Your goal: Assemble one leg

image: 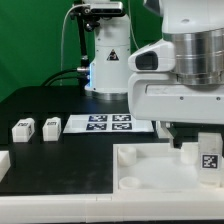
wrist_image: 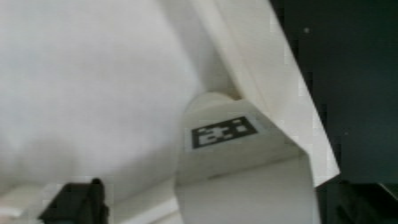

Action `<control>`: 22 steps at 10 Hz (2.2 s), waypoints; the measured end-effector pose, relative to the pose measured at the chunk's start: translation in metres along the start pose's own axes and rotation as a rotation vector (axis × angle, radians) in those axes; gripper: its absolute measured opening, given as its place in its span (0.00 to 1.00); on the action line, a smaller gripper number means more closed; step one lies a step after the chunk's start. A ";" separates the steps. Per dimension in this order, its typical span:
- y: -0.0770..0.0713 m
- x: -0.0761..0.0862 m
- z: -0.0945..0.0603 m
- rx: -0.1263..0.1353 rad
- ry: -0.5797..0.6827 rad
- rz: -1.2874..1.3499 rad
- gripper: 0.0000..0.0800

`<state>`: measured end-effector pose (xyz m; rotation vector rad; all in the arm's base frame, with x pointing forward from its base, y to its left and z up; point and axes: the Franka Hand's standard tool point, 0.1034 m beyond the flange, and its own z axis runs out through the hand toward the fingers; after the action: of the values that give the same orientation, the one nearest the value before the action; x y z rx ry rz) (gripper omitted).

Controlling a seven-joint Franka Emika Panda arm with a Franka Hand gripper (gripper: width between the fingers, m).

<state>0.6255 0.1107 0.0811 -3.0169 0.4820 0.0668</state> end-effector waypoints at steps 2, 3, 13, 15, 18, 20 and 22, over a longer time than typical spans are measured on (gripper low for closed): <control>-0.003 0.000 0.000 0.000 0.003 -0.020 0.76; -0.004 0.000 0.000 0.002 0.003 0.022 0.76; -0.004 0.001 0.001 0.090 -0.050 1.337 0.37; -0.004 0.002 0.000 0.098 -0.061 1.461 0.37; -0.006 0.000 0.000 0.083 -0.064 1.293 0.60; -0.011 0.003 -0.002 0.067 -0.052 0.958 0.75; -0.013 0.001 -0.001 0.058 -0.038 0.770 0.81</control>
Offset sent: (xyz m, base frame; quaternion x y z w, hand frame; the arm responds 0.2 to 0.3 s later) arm 0.0000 0.0000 0.0000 0.0000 0.0000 0.1790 0.9838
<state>0.6309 0.1223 0.0834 -2.5784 1.5597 0.1521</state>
